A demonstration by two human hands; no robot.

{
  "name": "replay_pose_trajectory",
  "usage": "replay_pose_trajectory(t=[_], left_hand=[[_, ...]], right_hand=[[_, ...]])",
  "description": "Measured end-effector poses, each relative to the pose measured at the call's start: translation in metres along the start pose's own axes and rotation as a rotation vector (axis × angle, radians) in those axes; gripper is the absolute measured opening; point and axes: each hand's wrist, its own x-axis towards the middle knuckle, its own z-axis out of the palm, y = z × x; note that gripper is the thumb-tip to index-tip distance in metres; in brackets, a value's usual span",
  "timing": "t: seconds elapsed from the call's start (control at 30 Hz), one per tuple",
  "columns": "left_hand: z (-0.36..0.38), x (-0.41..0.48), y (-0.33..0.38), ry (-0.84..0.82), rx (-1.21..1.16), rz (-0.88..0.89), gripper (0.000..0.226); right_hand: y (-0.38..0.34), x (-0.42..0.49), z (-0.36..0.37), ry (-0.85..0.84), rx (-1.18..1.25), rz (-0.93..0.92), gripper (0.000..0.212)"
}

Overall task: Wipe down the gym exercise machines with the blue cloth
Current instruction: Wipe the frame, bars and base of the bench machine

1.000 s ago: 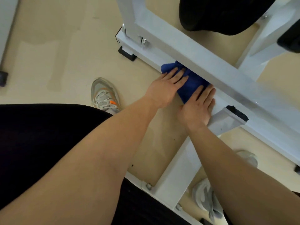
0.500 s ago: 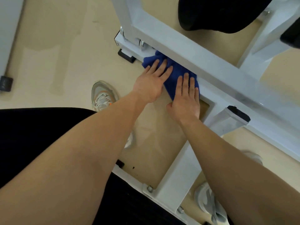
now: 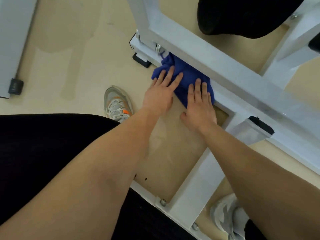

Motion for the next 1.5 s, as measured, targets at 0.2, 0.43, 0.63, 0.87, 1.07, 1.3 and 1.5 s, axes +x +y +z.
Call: replay_pose_trajectory(t=[0.2, 0.43, 0.63, 0.87, 1.07, 1.3, 1.5], left_hand=[[-0.004, 0.016, -0.043, 0.085, -0.209, -0.310, 0.066], [-0.027, 0.047, -0.057, 0.249, -0.788, -0.489, 0.070], [-0.033, 0.056, -0.069, 0.266, -0.693, -0.472, 0.064], [-0.002, 0.044, -0.047, 0.263, -0.427, -0.294, 0.053], [-0.013, 0.047, -0.066, 0.212, -0.275, -0.372, 0.053], [-0.023, 0.049, -0.053, 0.194, -0.510, -0.392, 0.056], [-0.012, 0.034, 0.015, 0.141, -0.690, -0.392, 0.058]], right_hand=[[-0.026, 0.054, -0.019, -0.039, -0.045, -0.197, 0.093], [-0.047, 0.091, -0.033, -0.054, -0.037, -0.318, 0.091], [-0.042, 0.097, -0.031, 0.026, -0.013, -0.373, 0.081], [-0.016, 0.071, -0.023, 0.045, -0.053, -0.352, 0.081], [-0.036, 0.086, -0.029, 0.020, -0.036, -0.354, 0.083], [-0.034, 0.091, -0.027, 0.043, -0.013, -0.372, 0.079], [0.011, 0.043, -0.008, 0.076, -0.066, -0.279, 0.074]])
